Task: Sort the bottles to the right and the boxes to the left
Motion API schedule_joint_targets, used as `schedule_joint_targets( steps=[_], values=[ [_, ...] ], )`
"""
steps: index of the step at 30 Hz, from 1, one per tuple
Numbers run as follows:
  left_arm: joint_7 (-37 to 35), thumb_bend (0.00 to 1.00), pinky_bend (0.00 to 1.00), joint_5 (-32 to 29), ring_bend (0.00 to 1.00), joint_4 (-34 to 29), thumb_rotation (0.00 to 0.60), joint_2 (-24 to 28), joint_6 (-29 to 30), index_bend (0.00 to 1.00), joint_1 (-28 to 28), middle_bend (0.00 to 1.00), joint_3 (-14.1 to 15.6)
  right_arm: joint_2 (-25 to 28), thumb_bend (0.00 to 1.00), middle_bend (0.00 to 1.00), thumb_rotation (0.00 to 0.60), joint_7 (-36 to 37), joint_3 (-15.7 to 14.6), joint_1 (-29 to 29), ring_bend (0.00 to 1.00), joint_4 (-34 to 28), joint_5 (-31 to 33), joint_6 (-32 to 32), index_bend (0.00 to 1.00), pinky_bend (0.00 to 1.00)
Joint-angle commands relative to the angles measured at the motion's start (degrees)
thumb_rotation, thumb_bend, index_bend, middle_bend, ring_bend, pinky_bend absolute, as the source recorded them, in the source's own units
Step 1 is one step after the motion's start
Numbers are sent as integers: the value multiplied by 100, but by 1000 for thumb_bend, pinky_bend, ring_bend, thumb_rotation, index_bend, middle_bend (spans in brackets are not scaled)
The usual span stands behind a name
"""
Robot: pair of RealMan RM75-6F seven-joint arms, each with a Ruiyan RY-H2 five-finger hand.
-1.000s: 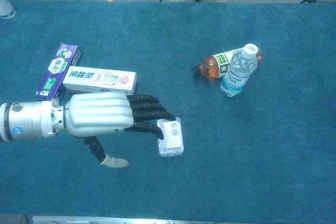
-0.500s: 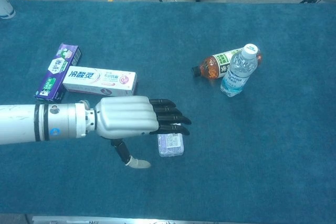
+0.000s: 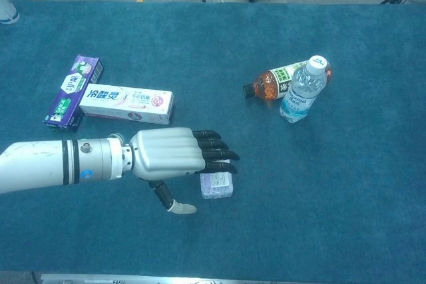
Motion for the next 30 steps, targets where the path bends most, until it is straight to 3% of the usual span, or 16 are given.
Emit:
schedule_joint_targets(
  steps=[1, 14, 20, 30],
  values=[
    [189, 285, 0, -126, 0, 57, 242, -104, -52, 59, 26, 0, 8, 8, 33, 301, 600, 1, -4, -10, 189, -3, -4, 10, 103, 411],
    [591, 284, 0, -402, 0, 242, 241, -344, -43, 131, 111, 0, 96, 39, 33, 301, 600, 56, -2, -56, 189, -2, -8, 50, 103, 411],
    [751, 285, 0, -353, 0, 236, 241, -100, 60, 201, 162, 0, 239, 70, 33, 301, 600, 82, -4, -87, 189, -23, -25, 85, 104, 411],
    [958, 285, 0, -557, 0, 294, 241, 481, 213, 214, 350, 0, 399, 84, 33, 301, 600, 71, 13, -91, 189, -99, -68, 127, 103, 411]
  ],
)
